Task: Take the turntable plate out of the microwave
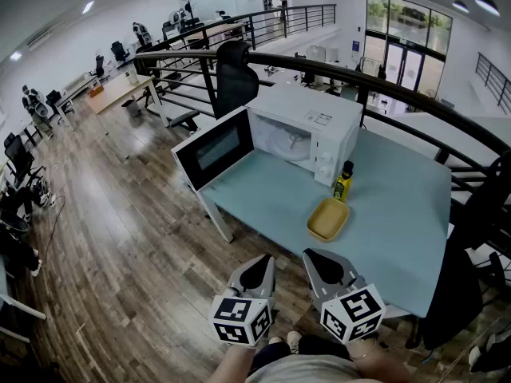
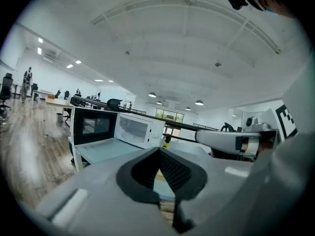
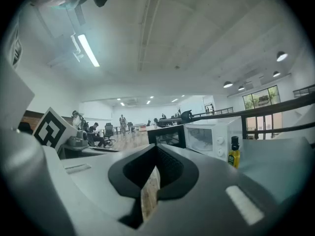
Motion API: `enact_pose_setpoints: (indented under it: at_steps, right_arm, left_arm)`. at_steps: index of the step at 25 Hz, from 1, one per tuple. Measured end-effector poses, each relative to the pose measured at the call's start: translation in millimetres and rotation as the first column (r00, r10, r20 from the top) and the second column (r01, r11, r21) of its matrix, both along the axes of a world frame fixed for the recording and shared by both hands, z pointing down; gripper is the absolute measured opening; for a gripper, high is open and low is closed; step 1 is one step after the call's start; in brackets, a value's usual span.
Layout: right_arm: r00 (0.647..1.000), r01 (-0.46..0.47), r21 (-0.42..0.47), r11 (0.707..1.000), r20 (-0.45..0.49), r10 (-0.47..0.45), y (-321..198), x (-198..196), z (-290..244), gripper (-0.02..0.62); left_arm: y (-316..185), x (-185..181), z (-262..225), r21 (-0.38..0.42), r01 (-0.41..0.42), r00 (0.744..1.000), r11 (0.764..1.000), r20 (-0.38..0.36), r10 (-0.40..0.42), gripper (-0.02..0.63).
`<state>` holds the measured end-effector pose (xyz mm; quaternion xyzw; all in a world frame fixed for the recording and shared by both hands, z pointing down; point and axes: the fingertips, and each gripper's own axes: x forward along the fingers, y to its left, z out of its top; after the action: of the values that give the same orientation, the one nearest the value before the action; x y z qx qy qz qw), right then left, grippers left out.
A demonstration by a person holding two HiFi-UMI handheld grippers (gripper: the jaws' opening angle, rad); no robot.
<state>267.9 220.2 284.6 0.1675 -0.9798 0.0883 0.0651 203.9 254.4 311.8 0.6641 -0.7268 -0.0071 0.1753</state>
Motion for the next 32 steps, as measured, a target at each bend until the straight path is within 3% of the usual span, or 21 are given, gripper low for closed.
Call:
enact_pose_setpoints:
  at_steps: [11, 15, 22, 28, 32]
  right_arm:
    - [1.0, -0.019, -0.023, 1.0, 0.021, 0.02, -3.0, -6.4, -0.3, 0.011]
    - [0.998, 0.011, -0.074, 0.997, 0.067, -0.006, -7.3, -5.9, 0.3, 0.011]
    - [0.999, 0.052, -0.034, 0.998, 0.004, -0.052, -22.4, -7.6, 12.9, 0.012]
    - [0.996, 0.069, -0.044, 0.997, 0.062, -0.066, -30.7, -11.2, 8.2, 0.012]
    - [0.992, 0.114, -0.058, 0.992, 0.061, -0.111, -39.1, -33.5, 17.5, 0.012]
  left_arm:
    - [4.1, -7.7, 2.6, 0.0, -0.021, 0.999, 1.0, -0.034, 0.021, 0.0]
    - [-1.1, -2.3, -5.6, 0.074, -0.068, 0.998, 0.995, -0.008, 0.069, 0.002]
    - [-16.1, 4.2, -14.2, 0.162, -0.123, 0.992, 0.979, -0.01, 0.127, 0.006]
    - [-11.9, -6.3, -8.4, 0.163, -0.074, 0.996, 0.984, -0.036, 0.081, 0.006]
    - [-25.0, -28.6, -1.1, 0.15, -0.052, 0.997, 0.987, -0.041, 0.059, 0.006]
